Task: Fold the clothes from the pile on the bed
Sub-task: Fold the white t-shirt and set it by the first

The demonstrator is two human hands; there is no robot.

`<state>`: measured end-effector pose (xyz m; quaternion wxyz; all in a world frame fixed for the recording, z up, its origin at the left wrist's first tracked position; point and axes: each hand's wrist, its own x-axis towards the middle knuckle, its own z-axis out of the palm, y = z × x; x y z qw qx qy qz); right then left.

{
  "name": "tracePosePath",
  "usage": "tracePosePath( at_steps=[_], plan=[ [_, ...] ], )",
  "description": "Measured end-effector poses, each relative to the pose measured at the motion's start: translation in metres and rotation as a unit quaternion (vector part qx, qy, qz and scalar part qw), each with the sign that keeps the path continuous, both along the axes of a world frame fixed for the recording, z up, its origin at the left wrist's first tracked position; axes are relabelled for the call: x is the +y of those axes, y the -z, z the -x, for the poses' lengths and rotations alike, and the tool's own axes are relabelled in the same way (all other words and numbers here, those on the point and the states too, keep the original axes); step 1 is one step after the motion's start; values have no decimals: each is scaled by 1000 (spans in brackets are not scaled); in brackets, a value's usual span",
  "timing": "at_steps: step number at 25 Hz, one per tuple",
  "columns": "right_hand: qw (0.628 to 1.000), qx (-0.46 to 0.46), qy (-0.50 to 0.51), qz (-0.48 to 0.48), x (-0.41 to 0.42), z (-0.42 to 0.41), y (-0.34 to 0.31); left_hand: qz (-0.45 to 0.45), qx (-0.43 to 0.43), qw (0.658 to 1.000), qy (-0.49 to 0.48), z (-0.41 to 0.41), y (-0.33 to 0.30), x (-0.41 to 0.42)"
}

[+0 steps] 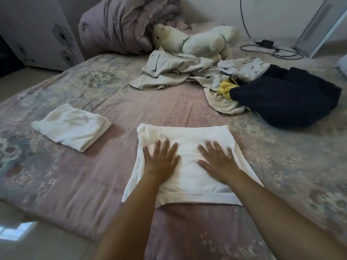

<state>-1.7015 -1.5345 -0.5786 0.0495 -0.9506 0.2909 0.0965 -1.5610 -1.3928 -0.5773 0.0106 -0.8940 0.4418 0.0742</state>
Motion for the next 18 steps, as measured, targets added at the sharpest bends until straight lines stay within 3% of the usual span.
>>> tracePosePath(
  at_steps=[2, 7, 10, 12, 15, 18],
  plan=[
    [1000, 18, 16, -16, -10, 7, 12, -6, 28, 1000, -12, -6, 14, 0],
    [999, -17, 41, -1, -10, 1, 11, 2, -39, 999, 10, -26, 15, 4],
    [998, 13, 63, 8, -8, 4, 12, 6, 29, 999, 15, -34, 11, 10],
    [997, -34, 68, 28, 13, -3, -1, 65, 42, 997, 4, -42, -4, 8],
    [989, -146, -26, -2, 94, -31, -14, 221, 90, 951, -195, -76, -22, 13],
    [990, -108, -82, -23, 177, -53, 5, 242, 232, 878, -341, -105, -25, 20]
  ],
)
